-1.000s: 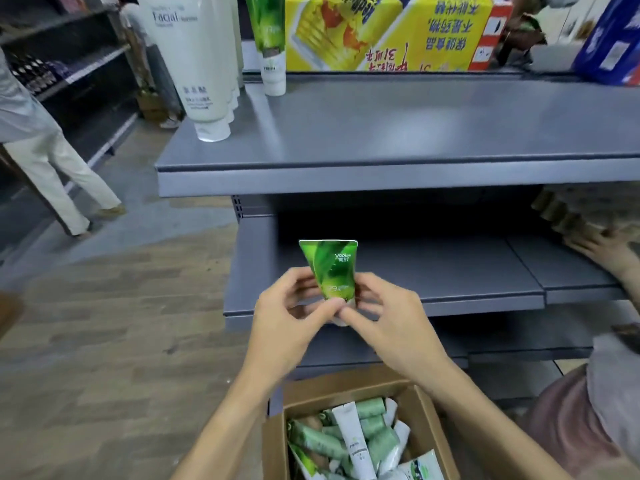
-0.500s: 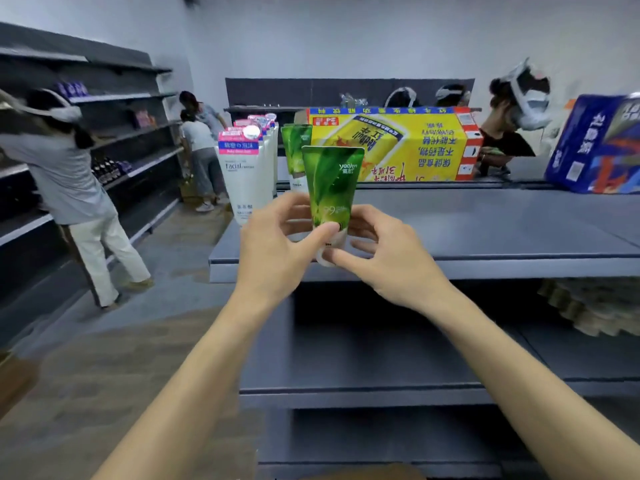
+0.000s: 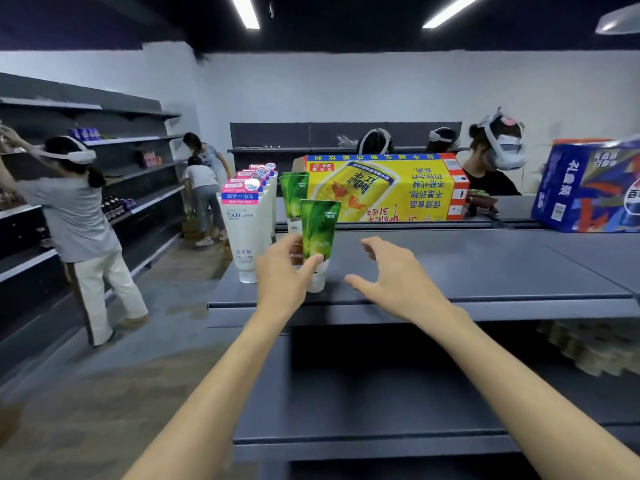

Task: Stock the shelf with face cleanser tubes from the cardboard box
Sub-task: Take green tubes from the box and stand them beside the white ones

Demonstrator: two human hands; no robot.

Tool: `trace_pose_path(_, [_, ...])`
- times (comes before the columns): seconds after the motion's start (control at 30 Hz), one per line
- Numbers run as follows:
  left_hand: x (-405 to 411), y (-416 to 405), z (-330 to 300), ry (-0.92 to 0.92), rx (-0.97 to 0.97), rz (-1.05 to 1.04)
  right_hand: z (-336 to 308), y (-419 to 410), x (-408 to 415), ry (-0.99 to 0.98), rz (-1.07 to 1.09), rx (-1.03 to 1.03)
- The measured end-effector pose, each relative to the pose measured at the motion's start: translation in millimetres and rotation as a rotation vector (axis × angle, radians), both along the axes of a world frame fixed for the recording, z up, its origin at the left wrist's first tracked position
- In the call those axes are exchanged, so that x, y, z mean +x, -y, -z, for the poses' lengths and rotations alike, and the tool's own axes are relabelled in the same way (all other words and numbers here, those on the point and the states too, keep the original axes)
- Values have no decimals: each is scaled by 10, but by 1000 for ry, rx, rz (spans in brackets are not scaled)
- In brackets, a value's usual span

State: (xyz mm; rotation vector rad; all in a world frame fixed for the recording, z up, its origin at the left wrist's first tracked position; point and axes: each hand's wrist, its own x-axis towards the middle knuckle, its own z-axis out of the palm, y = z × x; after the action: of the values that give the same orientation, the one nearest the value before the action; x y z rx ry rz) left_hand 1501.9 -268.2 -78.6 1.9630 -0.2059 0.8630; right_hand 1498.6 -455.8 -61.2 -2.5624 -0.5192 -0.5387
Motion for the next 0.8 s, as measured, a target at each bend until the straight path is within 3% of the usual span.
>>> trace_pose_path(0.8, [546, -43, 9, -84, -46, -172, 37, 63, 449, -58, -59, 21])
